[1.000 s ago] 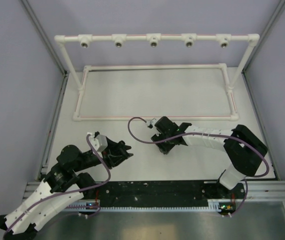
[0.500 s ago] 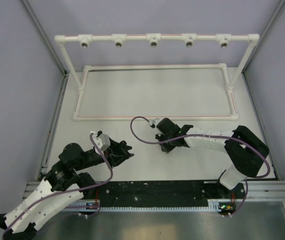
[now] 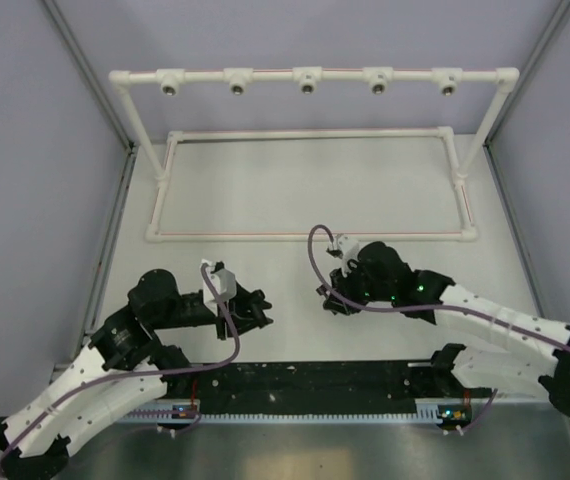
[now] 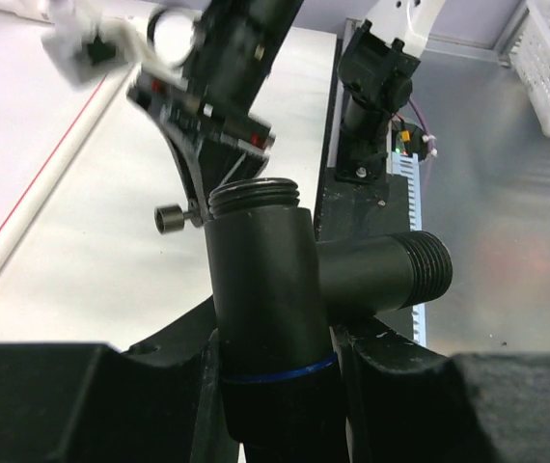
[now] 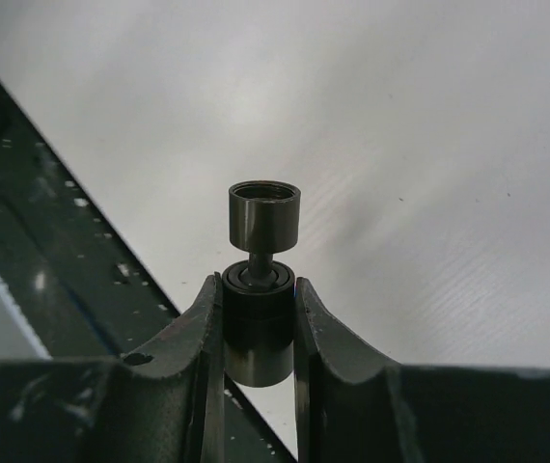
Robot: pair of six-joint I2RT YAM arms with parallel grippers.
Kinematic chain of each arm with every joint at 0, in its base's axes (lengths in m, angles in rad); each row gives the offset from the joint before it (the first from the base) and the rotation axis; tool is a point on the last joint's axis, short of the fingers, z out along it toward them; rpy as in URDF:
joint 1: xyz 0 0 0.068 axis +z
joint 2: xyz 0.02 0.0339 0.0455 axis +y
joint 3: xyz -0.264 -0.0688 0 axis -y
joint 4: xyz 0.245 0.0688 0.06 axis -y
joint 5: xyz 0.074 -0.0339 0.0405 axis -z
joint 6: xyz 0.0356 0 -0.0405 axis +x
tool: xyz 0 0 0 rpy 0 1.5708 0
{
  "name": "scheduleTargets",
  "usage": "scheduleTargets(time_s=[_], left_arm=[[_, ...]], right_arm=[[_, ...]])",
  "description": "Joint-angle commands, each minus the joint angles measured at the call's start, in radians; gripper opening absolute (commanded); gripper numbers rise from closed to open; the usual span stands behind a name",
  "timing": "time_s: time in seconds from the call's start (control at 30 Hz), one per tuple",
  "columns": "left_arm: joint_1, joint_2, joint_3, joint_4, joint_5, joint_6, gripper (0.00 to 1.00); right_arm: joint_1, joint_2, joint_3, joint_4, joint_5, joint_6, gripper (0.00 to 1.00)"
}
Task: Install the water faucets
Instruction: Pick up the adaptor at the center of the board, then place the adaptor at the center of the board.
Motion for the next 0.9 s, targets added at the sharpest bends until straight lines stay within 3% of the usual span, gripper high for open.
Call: scheduleTargets(time_s=[0.0, 0.17, 0.37, 0.5, 0.6, 0.87], left_arm=[[0.0, 0.032, 0.045, 0.043, 0.064, 0.035, 0.0], [0.0, 0.027, 0.011, 0.126, 0.06, -0.017, 0.0], [-0.001, 0.024, -0.027, 0.271, -0.081, -0.158, 0.0], [0.0, 0.029, -0.093, 0.452, -0.106, -0.289, 0.0], [0.0, 0.058, -0.104, 0.476, -0.147, -0.345, 0.0], [0.0, 0.129, -0.15, 0.6, -0.227, -0.538, 0.0]], right_arm=[[-0.003, -0.196, -0.017, 0.09, -0.212, 0.012, 0.0], [-0.002, -0.27, -0.003, 0.122, -0.412, 0.021, 0.0], [-0.002, -0.267, 0.008, 0.176, -0.623, 0.042, 0.0], [-0.002, -0.271, 0.009, 0.231, -0.668, 0.071, 0.0], [-0.002, -0.262, 0.029, 0.19, -0.607, 0.074, 0.0], [0.0, -0.264, 0.015, 0.311, -0.693, 0.136, 0.0]])
